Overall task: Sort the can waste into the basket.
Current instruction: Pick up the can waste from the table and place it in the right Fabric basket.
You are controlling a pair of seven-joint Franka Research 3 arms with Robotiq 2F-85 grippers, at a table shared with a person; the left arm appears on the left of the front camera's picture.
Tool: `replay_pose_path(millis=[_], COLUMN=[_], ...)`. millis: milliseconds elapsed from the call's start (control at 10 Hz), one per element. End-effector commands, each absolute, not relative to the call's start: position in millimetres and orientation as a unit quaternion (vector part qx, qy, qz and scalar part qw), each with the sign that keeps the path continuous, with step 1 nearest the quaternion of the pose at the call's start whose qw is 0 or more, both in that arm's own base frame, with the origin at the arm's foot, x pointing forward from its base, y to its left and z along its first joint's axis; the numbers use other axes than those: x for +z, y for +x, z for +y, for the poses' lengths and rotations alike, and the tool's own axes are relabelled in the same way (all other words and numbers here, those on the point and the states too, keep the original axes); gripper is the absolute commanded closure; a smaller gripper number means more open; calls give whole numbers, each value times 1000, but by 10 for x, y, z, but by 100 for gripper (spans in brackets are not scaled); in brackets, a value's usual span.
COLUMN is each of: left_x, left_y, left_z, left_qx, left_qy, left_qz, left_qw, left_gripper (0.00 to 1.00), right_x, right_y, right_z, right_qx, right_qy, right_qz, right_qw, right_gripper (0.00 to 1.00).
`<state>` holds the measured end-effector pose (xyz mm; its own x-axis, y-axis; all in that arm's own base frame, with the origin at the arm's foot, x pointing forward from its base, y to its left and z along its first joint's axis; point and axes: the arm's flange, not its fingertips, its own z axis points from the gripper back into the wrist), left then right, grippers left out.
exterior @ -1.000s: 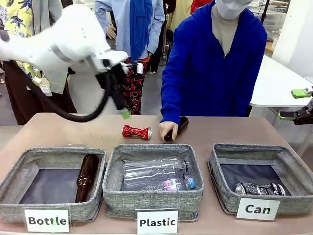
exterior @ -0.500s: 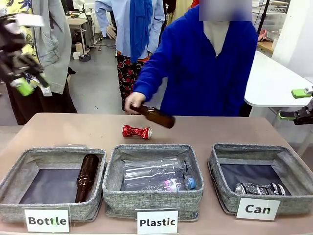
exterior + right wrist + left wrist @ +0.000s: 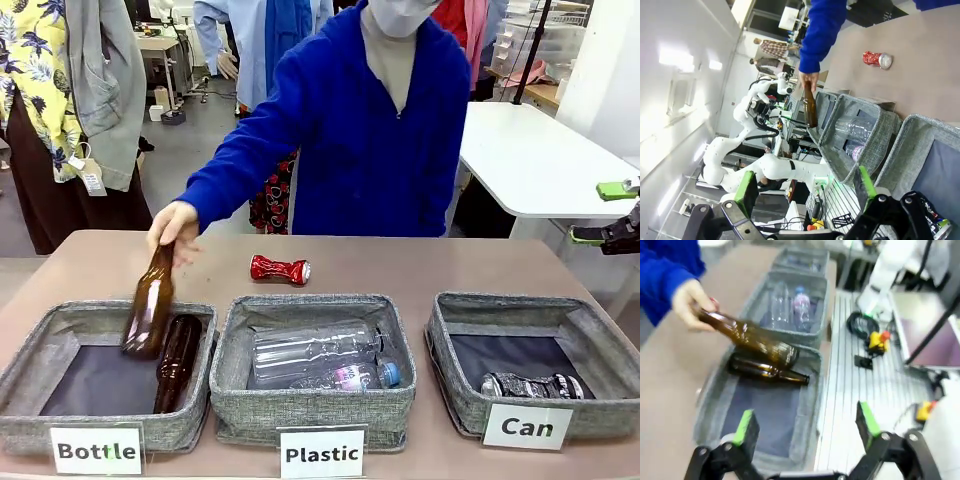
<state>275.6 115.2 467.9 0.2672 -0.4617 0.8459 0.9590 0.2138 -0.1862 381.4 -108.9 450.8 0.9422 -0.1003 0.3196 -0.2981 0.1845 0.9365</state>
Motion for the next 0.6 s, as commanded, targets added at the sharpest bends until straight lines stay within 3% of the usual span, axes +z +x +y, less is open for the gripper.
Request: replay_pose_path(millis=[0, 300, 500], left_x=[4890, 4856, 4650], left_y=[2219, 1367, 1459], left_z=[1549, 1842, 1419], left_qx=[-435, -333, -320], left_qy=[-383, -382, -389], left_qz=[-393, -474, -479], left_qw=[714, 720, 719], left_gripper=[0, 0, 0], right_x=[4519, 4519, 4519], right_y=[3802, 3802, 3802], right_z=[-1111, -1111, -1111], right_qx=[76, 76, 76], right_qy=[635, 635, 635], right_qz=[-159, -159, -159], right_qw=[752, 752, 752], right_gripper=[0, 0, 0])
